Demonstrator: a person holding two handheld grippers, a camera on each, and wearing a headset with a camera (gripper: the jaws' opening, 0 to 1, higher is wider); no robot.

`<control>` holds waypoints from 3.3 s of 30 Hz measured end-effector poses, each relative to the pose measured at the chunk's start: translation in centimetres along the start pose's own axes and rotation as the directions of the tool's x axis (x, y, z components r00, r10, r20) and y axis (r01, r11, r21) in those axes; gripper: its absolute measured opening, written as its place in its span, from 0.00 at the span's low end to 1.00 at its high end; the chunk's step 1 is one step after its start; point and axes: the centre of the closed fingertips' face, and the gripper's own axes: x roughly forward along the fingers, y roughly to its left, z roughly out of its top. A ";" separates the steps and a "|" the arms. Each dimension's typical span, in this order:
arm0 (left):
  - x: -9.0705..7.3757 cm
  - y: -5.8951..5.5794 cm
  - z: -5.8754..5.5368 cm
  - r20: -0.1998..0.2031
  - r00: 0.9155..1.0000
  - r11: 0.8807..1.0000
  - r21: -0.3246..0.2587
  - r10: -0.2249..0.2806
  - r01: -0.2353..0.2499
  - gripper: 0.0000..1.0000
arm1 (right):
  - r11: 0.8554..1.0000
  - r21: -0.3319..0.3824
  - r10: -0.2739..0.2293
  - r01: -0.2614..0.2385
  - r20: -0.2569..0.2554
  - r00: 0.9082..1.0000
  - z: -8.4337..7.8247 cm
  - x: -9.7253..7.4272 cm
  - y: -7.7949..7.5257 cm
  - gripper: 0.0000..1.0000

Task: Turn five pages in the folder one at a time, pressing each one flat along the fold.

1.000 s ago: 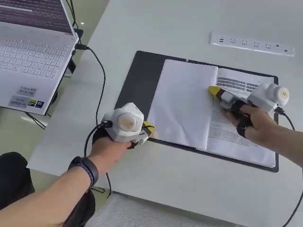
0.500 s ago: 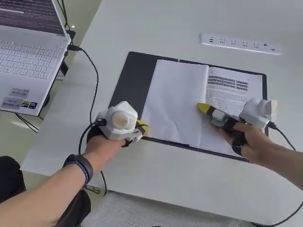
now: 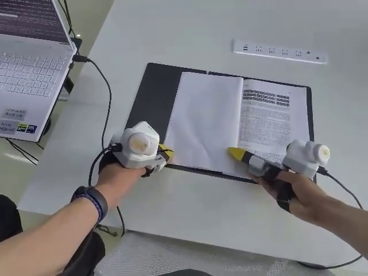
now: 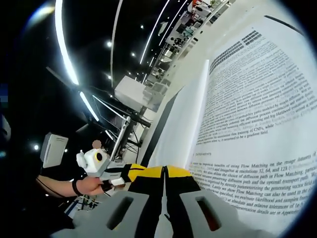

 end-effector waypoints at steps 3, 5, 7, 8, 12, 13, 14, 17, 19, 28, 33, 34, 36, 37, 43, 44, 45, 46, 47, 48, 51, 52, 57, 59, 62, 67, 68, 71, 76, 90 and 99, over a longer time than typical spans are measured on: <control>-0.1 0.0 0.0 0.001 1.000 1.000 0.001 0.001 -0.001 0.00 | 1.000 0.002 0.001 -0.001 -0.006 1.000 -0.7 -0.3 0.2 0.00; -0.1 0.0 0.0 0.003 1.000 1.000 0.000 0.001 -0.001 0.00 | 1.000 0.002 0.002 -0.002 -0.012 1.000 -1.2 -0.5 0.4 0.00; -0.1 -0.1 0.0 0.004 1.000 1.000 0.000 0.001 -0.001 0.00 | 1.000 0.002 0.004 -0.004 -0.018 1.000 -1.6 -0.7 0.5 0.00; -0.2 -0.1 0.0 0.004 1.000 1.000 0.001 0.002 -0.002 0.00 | 1.000 0.002 0.005 -0.005 -0.020 1.000 -1.7 -0.8 0.5 0.00; -0.2 -0.1 0.0 0.007 1.000 1.000 -0.003 0.002 -0.002 0.00 | 1.000 0.004 0.008 -0.008 -0.034 0.999 -2.1 -1.1 0.1 0.00; -0.2 -0.1 0.0 0.007 1.000 1.000 -0.002 0.003 -0.003 0.00 | 1.000 0.004 0.008 -0.007 -0.035 0.999 -2.1 -1.2 0.0 0.00; -0.2 -0.1 0.0 0.006 1.000 1.000 -0.001 0.003 -0.003 0.00 | 1.000 0.005 0.006 -0.006 -0.036 0.999 -2.2 -1.2 0.1 0.00; -0.2 -0.1 0.0 0.006 1.000 1.000 0.000 0.002 -0.002 0.00 | 1.000 0.009 0.002 -0.002 -0.037 0.999 -2.2 -1.4 -0.3 0.00; -0.2 -0.1 0.0 0.006 1.000 1.000 -0.002 0.002 -0.002 0.00 | 1.000 0.011 -0.002 0.002 -0.037 0.999 -2.1 -1.5 -0.6 0.00; -0.2 -0.1 0.0 0.007 1.000 1.000 -0.017 0.009 -0.009 0.00 | 0.999 0.025 -0.022 0.023 -0.040 0.999 -2.0 -1.4 -1.4 0.00; -0.2 0.0 0.0 -0.008 1.000 0.999 -0.043 0.009 -0.010 0.00 | 0.998 0.040 -0.049 0.051 -0.037 0.998 -2.0 -1.3 -1.6 0.00; -0.2 0.0 0.0 -0.010 1.000 0.999 -0.051 0.011 -0.011 0.00 | 0.998 0.037 -0.052 0.054 -0.037 0.998 -2.0 -1.3 -1.5 0.00; -0.1 0.1 0.1 0.001 1.000 0.994 -0.104 0.013 -0.013 0.00 | 0.998 0.024 -0.060 0.061 -0.039 0.997 -2.0 -1.4 -1.5 0.00; -0.1 -0.1 0.1 0.008 1.000 0.987 -0.159 0.002 0.000 0.00 | 0.998 0.021 -0.065 0.066 -0.042 0.997 -1.9 -1.4 -1.5 0.00; -0.9 -1.2 0.9 0.028 1.000 0.989 -0.146 -0.008 0.012 0.17 | 0.996 -0.029 -0.081 0.080 -0.039 0.996 -1.3 -2.3 -0.9 0.10; -1.0 -1.3 1.0 0.026 1.000 0.990 -0.143 -0.006 0.009 0.18 | 0.996 -0.034 -0.082 0.081 -0.033 0.996 -1.0 -2.6 -0.6 0.11; -1.1 -1.3 1.0 0.024 1.000 0.989 -0.145 -0.007 0.010 0.19 | 0.996 -0.038 -0.084 0.083 -0.028 0.996 -0.7 -2.8 -0.5 0.11; -1.2 -1.7 1.1 0.027 0.999 0.987 -0.156 -0.021 0.025 0.21 | 0.995 -0.054 -0.086 0.085 -0.016 0.996 -0.2 -3.2 -0.3 0.13; -1.3 -1.8 1.2 0.028 0.999 0.988 -0.153 -0.020 0.024 0.23 | 0.994 -0.060 -0.090 0.090 -0.008 0.996 0.1 -3.4 -0.4 0.15; -1.6 -2.1 1.3 0.025 1.000 0.990 -0.139 -0.018 0.021 0.24 | 0.993 -0.067 -0.099 0.099 -0.001 0.995 0.4 -3.9 -0.5 0.17; -2.1 -2.6 1.7 0.036 0.999 0.992 -0.124 -0.018 0.023 0.26 | 0.985 -0.116 -0.125 0.125 0.009 0.992 1.0 -5.1 -0.6 0.24; -2.4 -2.8 1.9 0.040 0.999 0.993 -0.117 -0.016 0.021 0.28 | 0.984 -0.126 -0.129 0.129 0.006 0.992 1.0 -5.4 -0.7 0.25; -3.3 -3.4 2.7 0.055 0.998 0.996 -0.092 -0.014 0.019 0.33 | 0.953 -0.238 -0.195 0.189 0.001 0.981 1.3 -8.3 -1.0 0.32; -3.8 -3.6 3.1 0.067 0.998 0.996 -0.083 -0.012 0.017 0.34 | 0.939 -0.271 -0.216 0.209 0.005 0.976 1.6 -9.2 -1.2 0.35; -4.5 -3.8 3.7 0.081 0.997 0.997 -0.071 -0.006 0.012 0.37 | 0.915 -0.323 -0.244 0.241 0.032 0.969 2.3 -11.2 -0.9 0.39; -5.8 -4.2 4.4 0.107 0.994 0.998 -0.056 0.001 0.005 0.43 | 0.872 -0.400 -0.283 0.282 0.060 0.957 3.2 -14.1 -0.6 0.44; -6.1 -4.3 4.6 0.111 0.994 0.999 -0.053 0.002 0.004 0.44 | 0.863 -0.415 -0.289 0.288 0.062 0.955 3.3 -14.5 -0.5 0.45; -7.1 -4.3 5.1 0.132 0.991 0.999 -0.052 0.009 -0.002 0.46 | 0.833 -0.458 -0.311 0.310 0.077 0.947 3.6 -16.0 -0.1 0.50; -8.8 -4.4 5.6 0.152 0.988 0.999 -0.042 0.024 -0.017 0.53 | 0.799 -0.492 -0.338 0.345 0.107 0.935 4.0 -18.1 0.5 0.57; -13.8 -4.4 5.2 0.197 0.977 0.994 -0.077 0.087 -0.073 0.69 | 0.761 -0.503 -0.381 0.410 0.166 0.910 3.1 -21.6 2.0 0.73; -14.0 -5.5 4.1 0.184 0.979 0.994 -0.083 0.083 -0.069 0.76 | 0.746 -0.521 -0.401 0.414 0.144 0.904 1.3 -21.2 2.2 0.81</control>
